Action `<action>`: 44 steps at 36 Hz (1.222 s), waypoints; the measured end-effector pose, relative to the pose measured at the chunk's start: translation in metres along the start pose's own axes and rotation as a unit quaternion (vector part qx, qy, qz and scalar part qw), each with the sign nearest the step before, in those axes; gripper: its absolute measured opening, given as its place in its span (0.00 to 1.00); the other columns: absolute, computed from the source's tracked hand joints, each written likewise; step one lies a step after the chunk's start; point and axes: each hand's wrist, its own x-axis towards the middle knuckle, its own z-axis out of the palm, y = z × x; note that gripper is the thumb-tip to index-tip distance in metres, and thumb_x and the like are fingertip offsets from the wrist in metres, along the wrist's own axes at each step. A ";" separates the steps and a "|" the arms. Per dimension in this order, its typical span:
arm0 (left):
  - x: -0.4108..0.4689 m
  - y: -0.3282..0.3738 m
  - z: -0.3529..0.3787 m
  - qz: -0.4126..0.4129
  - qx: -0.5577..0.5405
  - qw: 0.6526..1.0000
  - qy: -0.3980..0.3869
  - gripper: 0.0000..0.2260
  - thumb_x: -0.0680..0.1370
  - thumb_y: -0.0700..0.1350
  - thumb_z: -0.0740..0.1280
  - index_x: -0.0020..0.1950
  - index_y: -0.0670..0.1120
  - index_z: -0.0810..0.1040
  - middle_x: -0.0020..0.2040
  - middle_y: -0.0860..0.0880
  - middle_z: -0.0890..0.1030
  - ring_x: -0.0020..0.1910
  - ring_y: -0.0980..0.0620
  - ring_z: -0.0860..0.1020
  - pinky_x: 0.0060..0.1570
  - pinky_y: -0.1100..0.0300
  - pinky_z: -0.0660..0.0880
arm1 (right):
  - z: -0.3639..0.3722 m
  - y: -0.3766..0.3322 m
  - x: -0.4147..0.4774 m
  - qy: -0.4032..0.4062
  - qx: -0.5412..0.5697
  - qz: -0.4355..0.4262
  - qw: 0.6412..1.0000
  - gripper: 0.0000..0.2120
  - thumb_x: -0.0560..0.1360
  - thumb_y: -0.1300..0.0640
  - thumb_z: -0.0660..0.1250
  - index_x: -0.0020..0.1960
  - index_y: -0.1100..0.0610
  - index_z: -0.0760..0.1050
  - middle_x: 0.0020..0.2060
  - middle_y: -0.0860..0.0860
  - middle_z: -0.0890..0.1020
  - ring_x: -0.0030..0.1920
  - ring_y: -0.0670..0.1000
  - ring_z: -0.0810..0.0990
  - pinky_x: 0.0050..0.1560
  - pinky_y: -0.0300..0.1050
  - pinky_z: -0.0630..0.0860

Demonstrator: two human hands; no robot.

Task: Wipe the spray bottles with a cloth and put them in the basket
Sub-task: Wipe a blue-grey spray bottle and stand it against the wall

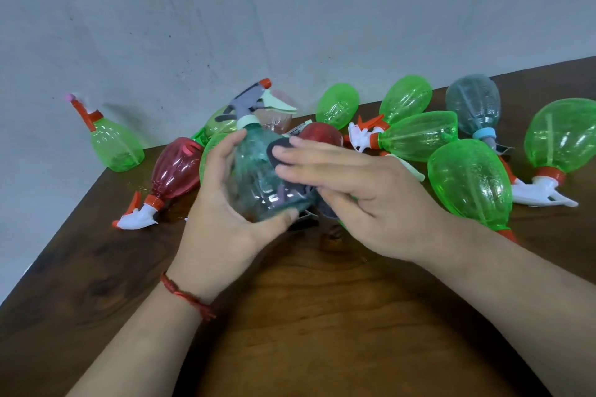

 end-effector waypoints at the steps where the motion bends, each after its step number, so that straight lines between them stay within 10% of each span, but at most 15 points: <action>1: 0.001 -0.001 -0.001 -0.010 -0.011 1.000 0.012 0.47 0.68 0.39 0.84 0.81 0.48 0.63 0.76 0.45 0.74 0.75 0.44 0.76 0.72 0.41 0.75 | 0.000 0.000 -0.001 -0.016 -0.009 -0.020 1.000 0.21 0.81 0.75 0.62 0.70 0.60 0.80 0.73 0.51 0.78 0.78 0.51 0.71 0.77 0.54 0.70; 14: -0.003 0.008 0.003 0.093 0.171 0.978 -0.075 0.47 0.72 0.39 0.83 0.84 0.45 0.61 0.81 0.48 0.67 0.81 0.44 0.68 0.75 0.37 0.71 | -0.001 -0.001 0.005 0.070 0.086 0.130 0.985 0.23 0.84 0.71 0.60 0.74 0.54 0.77 0.74 0.43 0.76 0.77 0.39 0.69 0.79 0.41 0.65; 19: -0.006 0.013 0.009 0.054 0.051 0.996 -0.059 0.52 0.69 0.37 0.84 0.86 0.45 0.56 0.82 0.52 0.67 0.80 0.50 0.70 0.76 0.47 0.72 | 0.001 -0.005 0.006 0.094 0.165 0.162 0.968 0.21 0.84 0.71 0.60 0.73 0.55 0.78 0.73 0.43 0.77 0.75 0.37 0.70 0.78 0.38 0.64; 33: -0.003 0.013 0.006 -0.015 -0.023 0.999 -0.046 0.48 0.67 0.34 0.82 0.82 0.49 0.65 0.76 0.53 0.76 0.76 0.54 0.74 0.68 0.63 0.76 | -0.007 0.009 -0.004 -0.008 0.074 -0.042 0.996 0.22 0.76 0.80 0.63 0.63 0.64 0.84 0.65 0.56 0.84 0.74 0.55 0.76 0.74 0.57 0.74; 44: -0.005 0.013 0.007 0.003 0.022 0.997 -0.078 0.49 0.67 0.33 0.83 0.84 0.45 0.62 0.80 0.49 0.71 0.78 0.46 0.72 0.74 0.43 0.74 | 0.002 0.006 0.001 0.071 0.123 0.115 0.983 0.22 0.83 0.73 0.61 0.72 0.57 0.79 0.73 0.45 0.78 0.76 0.40 0.70 0.79 0.41 0.64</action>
